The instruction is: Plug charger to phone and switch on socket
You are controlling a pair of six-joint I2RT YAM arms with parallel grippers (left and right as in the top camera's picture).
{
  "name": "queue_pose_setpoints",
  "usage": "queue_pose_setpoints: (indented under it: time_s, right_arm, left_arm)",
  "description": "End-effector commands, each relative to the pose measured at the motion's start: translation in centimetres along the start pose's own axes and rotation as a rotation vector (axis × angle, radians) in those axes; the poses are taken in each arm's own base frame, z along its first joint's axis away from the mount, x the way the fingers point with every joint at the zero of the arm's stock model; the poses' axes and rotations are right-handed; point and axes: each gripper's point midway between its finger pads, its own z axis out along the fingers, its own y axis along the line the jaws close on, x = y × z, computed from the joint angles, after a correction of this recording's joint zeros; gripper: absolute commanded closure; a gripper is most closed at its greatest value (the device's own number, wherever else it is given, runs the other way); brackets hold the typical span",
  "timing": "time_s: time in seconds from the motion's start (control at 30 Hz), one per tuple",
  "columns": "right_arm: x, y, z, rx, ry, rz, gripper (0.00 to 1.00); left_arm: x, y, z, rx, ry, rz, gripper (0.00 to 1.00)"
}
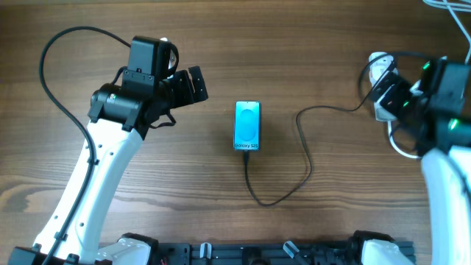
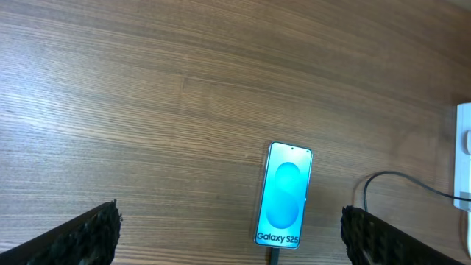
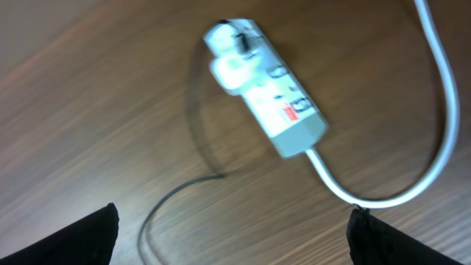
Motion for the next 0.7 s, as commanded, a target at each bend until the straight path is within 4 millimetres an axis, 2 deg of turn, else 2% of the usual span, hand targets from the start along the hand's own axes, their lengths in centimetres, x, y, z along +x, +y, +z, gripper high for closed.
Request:
queue_pose_setpoints:
  time_s: [0.0, 0.13, 0.2, 0.27, 0.33, 0.57, 0.67]
  right_arm:
    - [1.3, 1.7, -3.8, -0.044, -0.127, -0.078, 0.0]
    - [1.8, 3.9, -7.4, -0.167, -0.22, -0.173, 0.0]
    - [1.6, 4.3, -9.3, -0.21, -0.279, -0.233, 0.01]
    - [1.2, 4.3, -10.5, -0.227, -0.324, -0.254, 0.0]
    - [1.1, 4.2, -10.9, -0.233, -0.337, -0.254, 0.0]
    - [1.5, 4.1, -10.6, -0.226, -0.315, -0.259, 0.01]
    - [1.7, 4.7, -10.7, -0.264, -0.307, -0.263, 0.0]
  left_arm:
    - [-0.3, 0.2, -0.2, -0.012, -0.016, -0.018, 0.0]
    - [-0.3, 0.2, -0.2, -0.012, -0.016, -0.018, 0.0]
    - [-0.3, 0.2, -0.2, -0.012, -0.016, -0.018, 0.0]
    - [-0.3, 0.2, -0.2, -0.012, -0.016, -0.018, 0.0]
    - [-0.3, 0.2, -0.2, -0.012, -0.016, -0.018, 0.0]
    - [-0.3, 0.2, -0.2, -0.012, -0.016, -0.018, 0.0]
    - [-0.3, 0.2, -0.2, -0.012, -0.016, -0.018, 0.0]
